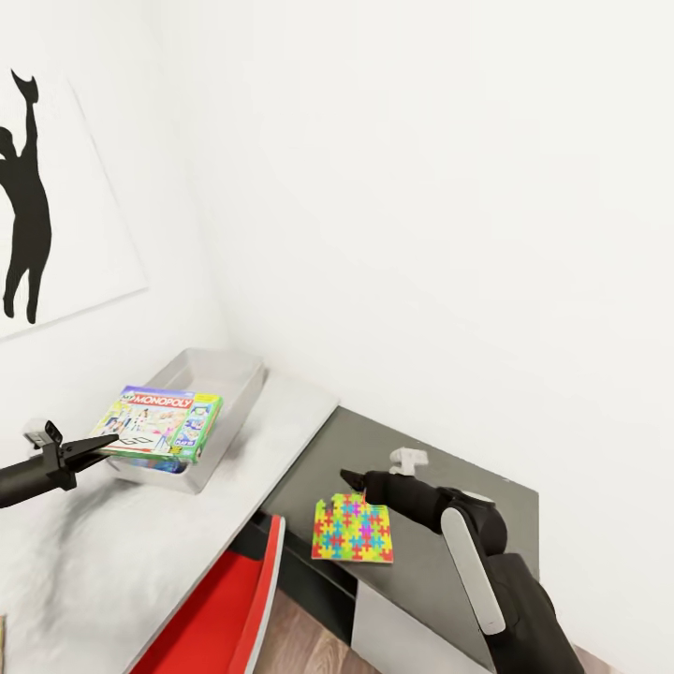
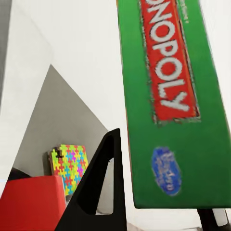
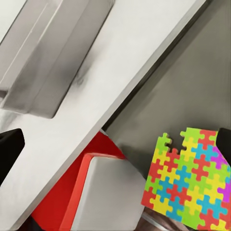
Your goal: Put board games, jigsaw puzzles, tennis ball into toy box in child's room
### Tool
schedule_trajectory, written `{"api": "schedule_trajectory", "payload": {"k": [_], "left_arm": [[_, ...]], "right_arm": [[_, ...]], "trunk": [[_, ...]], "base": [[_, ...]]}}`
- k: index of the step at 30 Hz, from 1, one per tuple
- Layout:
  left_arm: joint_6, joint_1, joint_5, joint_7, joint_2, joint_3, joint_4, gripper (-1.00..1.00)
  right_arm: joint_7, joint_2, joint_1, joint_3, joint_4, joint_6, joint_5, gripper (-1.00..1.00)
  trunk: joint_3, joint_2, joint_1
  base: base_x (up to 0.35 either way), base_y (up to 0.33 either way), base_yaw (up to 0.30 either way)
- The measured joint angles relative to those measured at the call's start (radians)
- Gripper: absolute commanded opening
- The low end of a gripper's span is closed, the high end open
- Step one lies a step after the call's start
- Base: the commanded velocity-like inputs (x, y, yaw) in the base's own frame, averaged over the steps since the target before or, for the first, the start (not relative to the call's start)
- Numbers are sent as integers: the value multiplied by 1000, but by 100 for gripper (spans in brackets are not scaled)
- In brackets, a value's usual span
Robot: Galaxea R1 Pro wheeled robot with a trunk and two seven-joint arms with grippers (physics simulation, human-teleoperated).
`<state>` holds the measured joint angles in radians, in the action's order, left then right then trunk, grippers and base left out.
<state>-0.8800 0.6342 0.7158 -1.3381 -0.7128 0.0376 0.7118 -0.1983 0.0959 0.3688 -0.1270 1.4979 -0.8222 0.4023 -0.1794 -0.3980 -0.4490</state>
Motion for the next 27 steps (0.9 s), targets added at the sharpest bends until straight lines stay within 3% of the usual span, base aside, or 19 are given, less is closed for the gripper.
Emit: {"api": "schedule_trajectory", "payload": {"k": [27], "left_arm": [[0,0,0,0,0,0,0,-100]], "right_arm": [[-1,-3,0,1,-3,53,3,100]], "trunk": [[0,0,0]], "base": [[139,2,1]]}}
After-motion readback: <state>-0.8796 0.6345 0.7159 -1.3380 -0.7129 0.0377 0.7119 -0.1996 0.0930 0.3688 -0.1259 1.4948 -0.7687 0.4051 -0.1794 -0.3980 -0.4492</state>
